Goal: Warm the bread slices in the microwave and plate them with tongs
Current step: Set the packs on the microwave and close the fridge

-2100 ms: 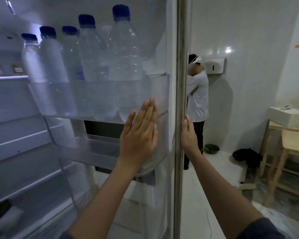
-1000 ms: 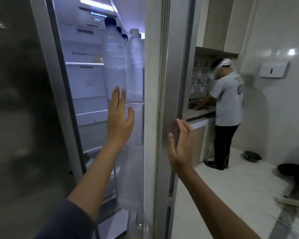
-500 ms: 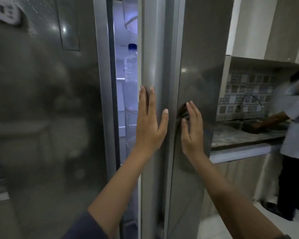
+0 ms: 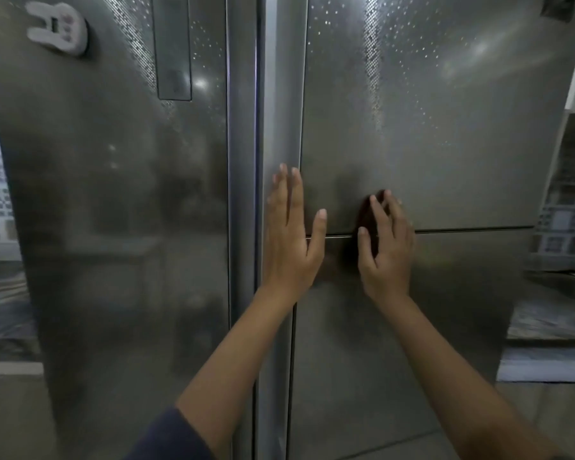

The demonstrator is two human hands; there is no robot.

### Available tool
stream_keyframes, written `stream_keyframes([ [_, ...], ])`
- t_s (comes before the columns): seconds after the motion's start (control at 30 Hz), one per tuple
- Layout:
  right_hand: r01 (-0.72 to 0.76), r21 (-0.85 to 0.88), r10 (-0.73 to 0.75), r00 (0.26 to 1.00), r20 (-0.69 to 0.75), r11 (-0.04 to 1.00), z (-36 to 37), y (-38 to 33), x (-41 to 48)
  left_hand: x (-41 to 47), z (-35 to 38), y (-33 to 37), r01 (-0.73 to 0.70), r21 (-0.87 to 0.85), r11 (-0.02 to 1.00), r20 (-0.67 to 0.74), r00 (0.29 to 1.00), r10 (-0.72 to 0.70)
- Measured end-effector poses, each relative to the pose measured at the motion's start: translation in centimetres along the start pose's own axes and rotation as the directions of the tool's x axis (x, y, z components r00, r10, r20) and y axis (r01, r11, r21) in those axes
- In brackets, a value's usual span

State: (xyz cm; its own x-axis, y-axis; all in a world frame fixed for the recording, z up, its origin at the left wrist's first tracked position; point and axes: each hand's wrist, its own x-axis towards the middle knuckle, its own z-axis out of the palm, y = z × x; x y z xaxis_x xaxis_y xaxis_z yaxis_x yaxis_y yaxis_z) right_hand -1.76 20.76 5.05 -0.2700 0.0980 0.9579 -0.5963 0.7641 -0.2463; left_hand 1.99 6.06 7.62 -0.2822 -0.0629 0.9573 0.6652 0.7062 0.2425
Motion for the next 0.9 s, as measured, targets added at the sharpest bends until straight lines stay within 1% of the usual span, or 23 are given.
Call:
stream_keyframes([
  [0.13, -0.032, -0.101, 0.037, 0.998, 0.052, 0.994, 1.3, 2.3, 0.3, 1.1, 2.3, -2.3, -0.031, 0.102, 0.994, 0.033, 0.999, 0.028],
  [0.27, -0.013, -0.200, 0.033, 0.995, 0.097, 0.980, 2.6, 4.0, 0.9, 0.8, 4.7, -5.0, -0.076, 0.237, 0.969, 0.186, 0.982, 0.032],
  [0.3, -0.003, -0.219, 0.026, 0.994, 0.105, 0.976, 2.9, 4.3, 1.0, 0.8, 5.1, -5.6, -0.086, 0.270, 0.959, 0.206, 0.978, 0.030],
  [0.4, 0.008, -0.247, 0.017, 0.995, 0.100, 0.969, 3.7, 4.8, 1.0, 0.7, 5.8, -6.8, -0.109, 0.338, 0.935, 0.196, 0.980, 0.043],
  [0.57, -0.016, -0.215, 0.040, 0.993, 0.110, 0.976, 4.5, 4.8, 0.5, 0.7, 6.3, -7.5, -0.129, 0.371, 0.920, 0.165, 0.984, 0.071],
  [0.67, -0.029, -0.223, 0.056, 0.992, 0.116, 0.974, 4.6, 4.6, 0.4, 0.6, 6.3, -7.7, -0.132, 0.381, 0.915, 0.174, 0.982, 0.069],
  [0.8, -0.075, -0.223, 0.106, 0.986, 0.130, 0.972, 4.6, 3.7, 0.2, 0.8, 5.4, -7.3, -0.143, 0.372, 0.917, 0.222, 0.973, 0.062],
  [0.9, -0.131, -0.192, 0.163, 0.973, 0.162, 0.973, 4.4, 2.7, -0.3, 0.7, 4.1, -6.8, -0.159, 0.370, 0.915, 0.312, 0.949, 0.039],
])
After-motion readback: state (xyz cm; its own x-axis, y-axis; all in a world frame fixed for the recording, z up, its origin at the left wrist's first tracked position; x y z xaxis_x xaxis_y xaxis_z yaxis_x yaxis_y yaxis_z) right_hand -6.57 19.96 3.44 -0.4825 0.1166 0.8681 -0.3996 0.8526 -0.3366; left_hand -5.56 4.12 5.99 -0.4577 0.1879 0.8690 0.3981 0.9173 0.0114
